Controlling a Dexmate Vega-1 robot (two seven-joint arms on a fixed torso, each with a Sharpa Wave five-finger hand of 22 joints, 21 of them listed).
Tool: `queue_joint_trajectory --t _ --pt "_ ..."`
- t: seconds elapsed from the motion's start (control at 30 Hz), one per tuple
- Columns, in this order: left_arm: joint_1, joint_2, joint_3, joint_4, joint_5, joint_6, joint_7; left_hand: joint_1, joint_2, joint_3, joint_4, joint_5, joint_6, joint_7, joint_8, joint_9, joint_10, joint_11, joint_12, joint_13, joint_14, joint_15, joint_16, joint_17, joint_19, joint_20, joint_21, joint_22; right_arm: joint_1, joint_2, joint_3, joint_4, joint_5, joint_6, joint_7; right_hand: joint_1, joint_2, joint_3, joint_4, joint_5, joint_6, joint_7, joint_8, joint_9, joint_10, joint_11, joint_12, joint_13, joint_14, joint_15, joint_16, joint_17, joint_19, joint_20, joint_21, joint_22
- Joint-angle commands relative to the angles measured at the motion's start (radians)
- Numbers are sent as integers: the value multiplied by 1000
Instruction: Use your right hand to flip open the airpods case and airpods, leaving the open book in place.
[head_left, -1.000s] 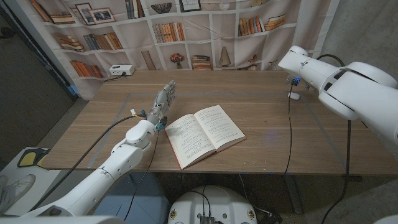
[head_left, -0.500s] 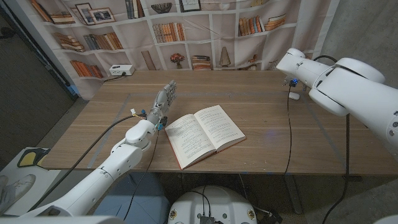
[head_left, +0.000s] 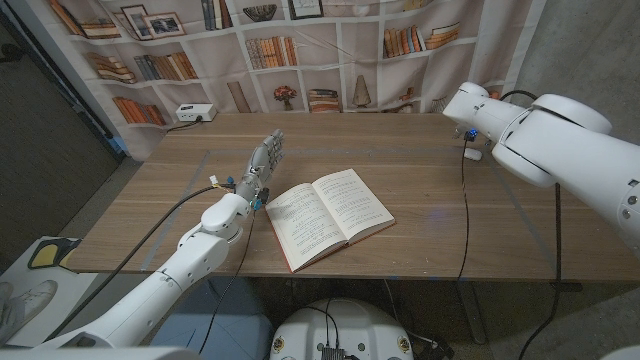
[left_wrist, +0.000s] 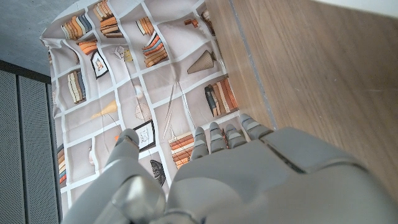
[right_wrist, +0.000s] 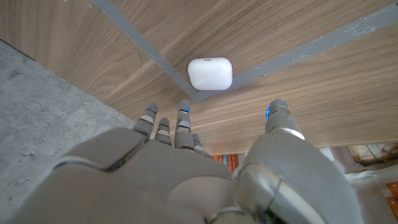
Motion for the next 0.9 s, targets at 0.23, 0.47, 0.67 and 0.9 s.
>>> queue_joint_trajectory --t 0.23,0.47,0.67,0.9 --pt "10 -3 0 -3 5 -7 8 8 -2 -4 1 4 6 4 3 0 8 1 0 4 1 4 3 1 0 4 6 4 -5 -5 -14 13 10 64 6 -12 -5 -3 7 -5 -154 17 0 5 -1 0 1 6 -7 5 4 5 -11 2 4 3" --pt "12 1 -3 -5 1 -5 5 9 0 -4 1 4 6 4 3 0 6 -1 -1 4 0 4 2 1 -1 3 6 4 -12 -5 -30 14 10 72 9 -15 -5 -5 9 -7 -156 17 0 5 -2 0 1 7 -10 6 3 6 -13 2 4 3" --pt "5 -2 -1 8 -2 -8 -5 10 0 -5 1 4 5 4 3 0 7 0 -1 4 0 4 3 1 -1 3 6 4 -11 -6 -33 14 14 64 8 -17 -4 -5 10 -8 -156 16 0 5 -2 0 1 8 -10 6 3 6 -14 2 4 3" --pt "1 -6 0 22 -5 -17 -14 10 0 -5 1 4 5 4 3 0 6 0 -1 4 0 4 3 1 -1 3 6 4 -11 -11 -33 14 21 62 17 -19 -3 -5 11 -8 -155 16 1 5 -1 0 1 8 -10 5 3 6 -16 3 3 3"
